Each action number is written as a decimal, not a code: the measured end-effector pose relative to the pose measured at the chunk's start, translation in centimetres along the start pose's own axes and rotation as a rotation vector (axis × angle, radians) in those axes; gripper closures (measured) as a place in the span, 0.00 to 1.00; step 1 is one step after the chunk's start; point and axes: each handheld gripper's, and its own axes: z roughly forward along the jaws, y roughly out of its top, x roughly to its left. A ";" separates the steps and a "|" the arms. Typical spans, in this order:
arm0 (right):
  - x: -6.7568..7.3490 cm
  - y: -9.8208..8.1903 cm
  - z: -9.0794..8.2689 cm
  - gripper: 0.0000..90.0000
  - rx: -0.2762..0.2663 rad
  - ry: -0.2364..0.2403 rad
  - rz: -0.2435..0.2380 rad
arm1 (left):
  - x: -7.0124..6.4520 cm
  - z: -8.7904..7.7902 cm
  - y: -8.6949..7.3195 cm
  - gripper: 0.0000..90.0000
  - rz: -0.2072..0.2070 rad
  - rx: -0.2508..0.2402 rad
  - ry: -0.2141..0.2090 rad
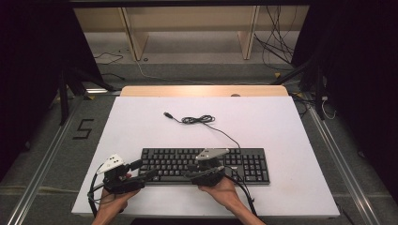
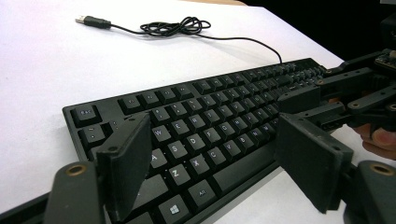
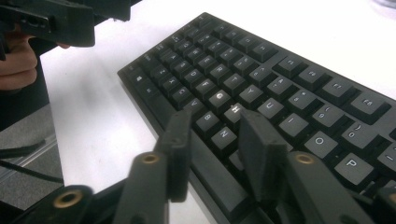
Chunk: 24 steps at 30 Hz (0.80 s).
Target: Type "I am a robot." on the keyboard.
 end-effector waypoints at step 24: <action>-1.6 1.2 -0.9 0.53 -0.024 -0.062 0.033 | 0.2 -0.1 0.0 0.30 -0.011 -0.006 0.010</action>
